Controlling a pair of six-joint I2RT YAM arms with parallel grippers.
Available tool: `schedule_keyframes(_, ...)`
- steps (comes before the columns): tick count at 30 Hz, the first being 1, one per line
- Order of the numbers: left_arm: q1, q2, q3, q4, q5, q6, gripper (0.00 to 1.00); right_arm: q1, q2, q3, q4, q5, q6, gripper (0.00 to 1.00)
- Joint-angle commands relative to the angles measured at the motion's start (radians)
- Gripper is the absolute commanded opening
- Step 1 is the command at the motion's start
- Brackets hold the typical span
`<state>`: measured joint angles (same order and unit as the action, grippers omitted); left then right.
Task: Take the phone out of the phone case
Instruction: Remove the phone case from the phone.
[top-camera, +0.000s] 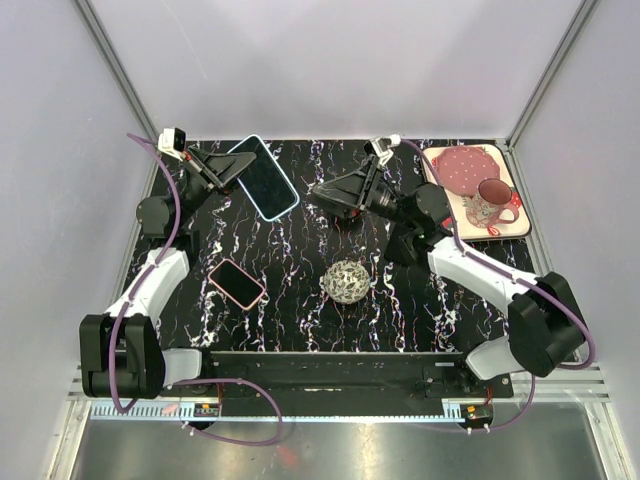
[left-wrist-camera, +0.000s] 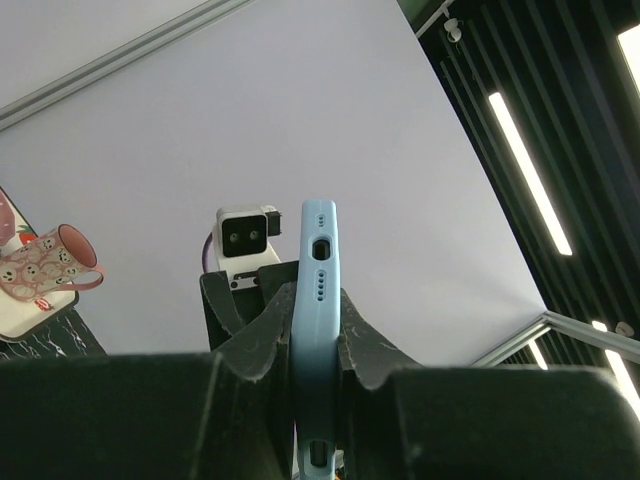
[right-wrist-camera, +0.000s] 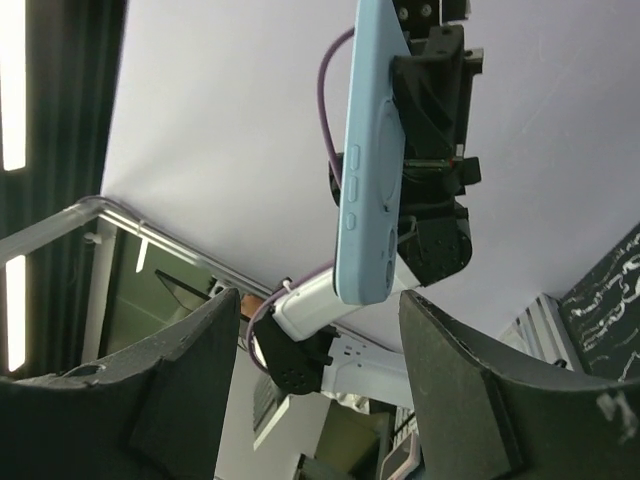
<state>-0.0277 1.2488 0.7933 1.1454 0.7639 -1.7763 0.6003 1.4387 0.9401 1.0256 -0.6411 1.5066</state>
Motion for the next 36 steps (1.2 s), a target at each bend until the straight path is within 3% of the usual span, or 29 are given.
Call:
schedule_keyframes(1,0.005,-0.006,0.02,0.059,-0.025,-0.006,0.0,0.041,0.017,0.098,-0.143,-0.04,-0.143,0.7)
schedule_keyframes(4,0.005,-0.006,0.02,0.057,-0.025,-0.008,0.0,0.069,0.049,0.138,-0.208,-0.042,-0.177,0.69)
schedule_keyframes(9,0.006,-0.009,0.011,0.06,-0.029,-0.014,0.0,0.073,0.091,0.144,-0.128,-0.052,-0.129,0.61)
schedule_keyframes(10,0.006,-0.011,0.007,0.06,-0.029,-0.012,0.0,0.073,0.109,0.147,-0.093,-0.054,-0.103,0.51)
schedule_keyframes(15,0.005,-0.006,-0.003,0.074,-0.031,-0.023,0.0,0.073,0.163,0.144,0.034,-0.052,-0.008,0.26)
schedule_keyframes(16,0.006,-0.008,-0.005,0.074,-0.031,-0.025,0.0,0.073,0.175,0.141,0.066,-0.051,0.018,0.16)
schedule_keyframes(19,0.006,-0.006,-0.012,0.082,-0.029,-0.029,0.0,0.075,0.196,0.129,0.138,-0.042,0.068,0.0)
schedule_keyframes(24,0.006,0.004,-0.013,0.102,-0.04,-0.048,0.0,0.075,0.259,0.111,0.356,0.012,0.229,0.0)
schedule_keyframes(27,0.006,0.009,-0.011,0.119,-0.058,-0.064,0.0,0.079,0.345,0.121,0.542,0.07,0.426,0.0)
schedule_keyframes(36,0.005,0.02,-0.019,0.301,-0.164,-0.202,0.0,0.138,0.394,0.251,0.541,0.112,0.484,0.0)
